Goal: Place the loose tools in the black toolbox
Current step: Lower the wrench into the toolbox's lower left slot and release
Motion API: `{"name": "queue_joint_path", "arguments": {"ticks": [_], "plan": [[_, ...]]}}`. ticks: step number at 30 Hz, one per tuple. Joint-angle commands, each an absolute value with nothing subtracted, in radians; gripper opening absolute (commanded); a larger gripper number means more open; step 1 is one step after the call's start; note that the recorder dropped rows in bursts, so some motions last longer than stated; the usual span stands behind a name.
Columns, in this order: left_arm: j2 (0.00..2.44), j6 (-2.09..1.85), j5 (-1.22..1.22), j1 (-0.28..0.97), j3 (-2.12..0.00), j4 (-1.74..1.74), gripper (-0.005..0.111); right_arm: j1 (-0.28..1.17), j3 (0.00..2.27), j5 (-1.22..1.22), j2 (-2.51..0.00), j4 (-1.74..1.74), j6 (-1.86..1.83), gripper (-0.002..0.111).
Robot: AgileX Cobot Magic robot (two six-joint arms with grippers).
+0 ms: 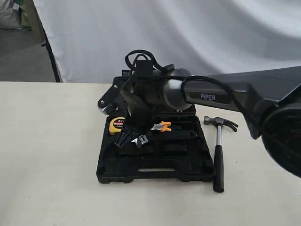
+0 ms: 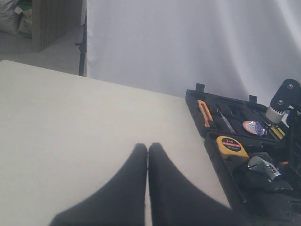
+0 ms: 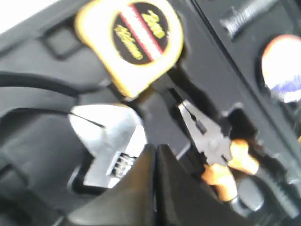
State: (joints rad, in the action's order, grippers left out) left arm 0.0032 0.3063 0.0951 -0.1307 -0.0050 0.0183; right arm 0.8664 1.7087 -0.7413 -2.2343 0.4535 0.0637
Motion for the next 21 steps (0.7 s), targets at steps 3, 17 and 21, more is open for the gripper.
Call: {"name": "queue_joint_path", "arguments": {"ticks": [3,17,21], "plan": [[0.000,0.311,0.088,-0.156,-0.008,0.023,0.001,0.830,1.708,-0.747,-2.276,0.285,0.066,0.000],[0.000,0.311,0.088,-0.156,-0.008,0.023,0.001,0.830,1.710,-0.812,-2.283,0.144,-0.019,0.000],[0.000,0.311,0.088,-0.156,-0.008,0.023,0.001,0.830,1.710,-0.809,-2.255,0.149,-0.021,0.000]]}}
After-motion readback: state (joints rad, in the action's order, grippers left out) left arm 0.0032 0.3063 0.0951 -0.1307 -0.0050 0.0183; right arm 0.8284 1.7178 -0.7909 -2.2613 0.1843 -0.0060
